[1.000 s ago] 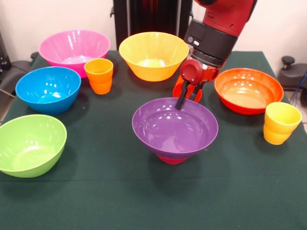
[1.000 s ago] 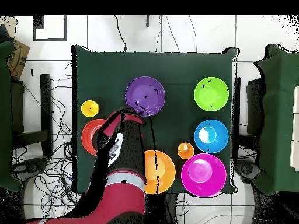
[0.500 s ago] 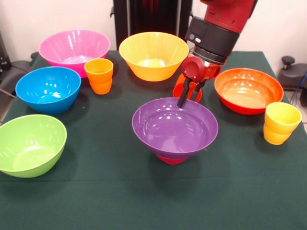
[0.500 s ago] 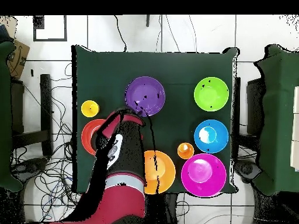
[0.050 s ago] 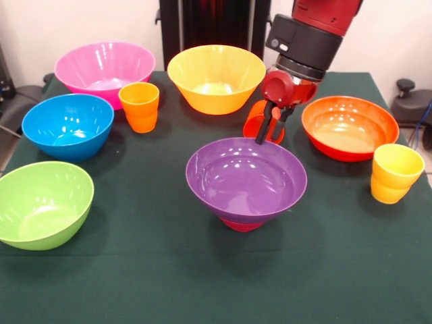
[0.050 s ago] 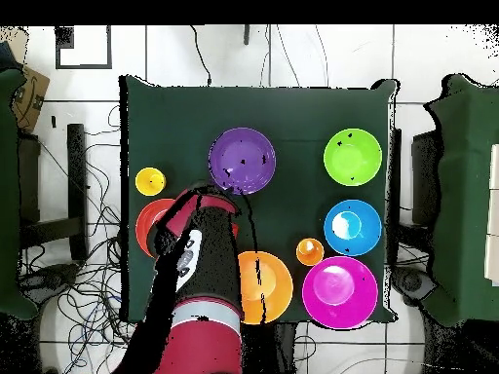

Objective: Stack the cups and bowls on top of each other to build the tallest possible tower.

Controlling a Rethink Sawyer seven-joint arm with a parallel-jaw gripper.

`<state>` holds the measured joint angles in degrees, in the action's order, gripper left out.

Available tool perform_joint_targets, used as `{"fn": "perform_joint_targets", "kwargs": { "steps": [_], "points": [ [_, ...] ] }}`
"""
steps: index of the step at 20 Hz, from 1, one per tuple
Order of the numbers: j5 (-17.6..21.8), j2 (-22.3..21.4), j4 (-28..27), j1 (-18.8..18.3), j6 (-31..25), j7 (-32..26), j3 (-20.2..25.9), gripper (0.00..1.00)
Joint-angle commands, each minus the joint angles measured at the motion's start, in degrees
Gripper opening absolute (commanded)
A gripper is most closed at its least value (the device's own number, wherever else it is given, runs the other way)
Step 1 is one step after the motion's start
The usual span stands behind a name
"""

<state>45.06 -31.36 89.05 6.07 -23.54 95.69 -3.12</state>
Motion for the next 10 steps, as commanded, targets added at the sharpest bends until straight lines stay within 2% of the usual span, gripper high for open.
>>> {"fn": "perform_joint_targets", "kwargs": {
  "steps": [1,10],
  "points": [
    [1.4,-1.4,4.4,-0.7,-7.2,-9.4,6.0,1.00],
    [1.4,-5.8,9.5,-1.5,-7.3,-10.3,6.2,1.00]
  ]
}}
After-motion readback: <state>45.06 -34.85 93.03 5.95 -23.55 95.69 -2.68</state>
